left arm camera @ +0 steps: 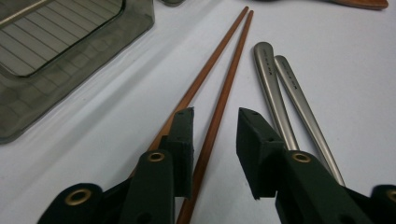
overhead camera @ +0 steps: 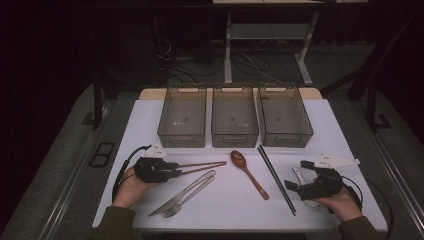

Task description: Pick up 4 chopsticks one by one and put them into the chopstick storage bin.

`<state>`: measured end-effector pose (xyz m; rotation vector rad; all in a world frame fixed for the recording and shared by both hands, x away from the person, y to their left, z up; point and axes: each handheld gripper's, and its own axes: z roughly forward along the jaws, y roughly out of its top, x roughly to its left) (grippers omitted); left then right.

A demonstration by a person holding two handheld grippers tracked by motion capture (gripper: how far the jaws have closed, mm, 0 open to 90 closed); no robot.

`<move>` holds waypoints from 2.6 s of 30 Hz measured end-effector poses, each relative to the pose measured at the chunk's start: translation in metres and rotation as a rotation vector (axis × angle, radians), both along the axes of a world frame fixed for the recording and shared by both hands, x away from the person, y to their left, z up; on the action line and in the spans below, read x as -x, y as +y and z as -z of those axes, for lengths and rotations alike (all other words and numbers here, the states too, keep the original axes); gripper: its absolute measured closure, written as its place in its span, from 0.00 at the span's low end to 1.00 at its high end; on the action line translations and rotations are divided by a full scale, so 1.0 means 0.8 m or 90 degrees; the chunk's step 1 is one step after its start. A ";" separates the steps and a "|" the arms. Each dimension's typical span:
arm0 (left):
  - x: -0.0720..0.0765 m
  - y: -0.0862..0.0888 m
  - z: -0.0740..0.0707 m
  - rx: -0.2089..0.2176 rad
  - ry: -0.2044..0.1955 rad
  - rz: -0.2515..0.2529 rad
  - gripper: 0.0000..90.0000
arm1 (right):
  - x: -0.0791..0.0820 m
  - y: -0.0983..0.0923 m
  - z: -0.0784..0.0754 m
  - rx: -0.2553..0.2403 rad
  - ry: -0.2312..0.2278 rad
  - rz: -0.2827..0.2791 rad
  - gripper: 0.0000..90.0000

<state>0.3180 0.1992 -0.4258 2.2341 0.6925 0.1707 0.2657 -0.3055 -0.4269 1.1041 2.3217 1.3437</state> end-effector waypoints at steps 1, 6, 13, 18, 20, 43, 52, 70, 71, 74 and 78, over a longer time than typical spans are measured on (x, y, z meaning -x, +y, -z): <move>-0.001 0.000 0.000 -0.003 -0.001 0.003 0.76 | 0.000 0.000 0.000 0.000 0.000 0.000 0.01; -0.005 -0.008 0.007 -0.015 -0.003 0.021 0.80 | 0.000 0.001 0.000 0.002 0.002 -0.001 0.01; -0.013 -0.016 0.017 -0.019 0.002 0.038 0.85 | 0.000 0.001 0.001 0.003 0.002 -0.002 0.01; -0.014 -0.021 0.023 -0.028 0.016 0.056 0.88 | 0.000 0.001 0.001 0.003 0.002 -0.002 0.01; -0.014 -0.022 0.024 -0.034 0.013 0.063 0.88 | 0.000 0.001 0.001 0.003 0.003 -0.001 0.01; -0.016 -0.019 0.024 -0.018 0.009 0.102 0.93 | 0.001 0.002 0.001 0.008 0.003 -0.005 0.01; -0.009 -0.024 0.023 -0.046 -0.011 0.096 0.92 | 0.001 0.002 0.001 0.011 0.004 -0.007 0.01; -0.010 -0.021 0.024 -0.034 -0.004 0.096 0.93 | 0.001 0.004 0.004 0.015 0.003 -0.012 0.01; -0.010 -0.021 0.024 -0.035 -0.004 0.096 0.93 | 0.001 0.004 0.004 0.014 0.003 -0.012 0.01; -0.009 -0.021 0.022 -0.030 -0.001 0.093 0.93 | 0.001 0.004 0.004 0.014 0.003 -0.012 0.01; -0.008 -0.019 0.016 -0.020 0.001 0.086 0.93 | 0.001 0.003 0.003 0.011 0.004 -0.011 0.01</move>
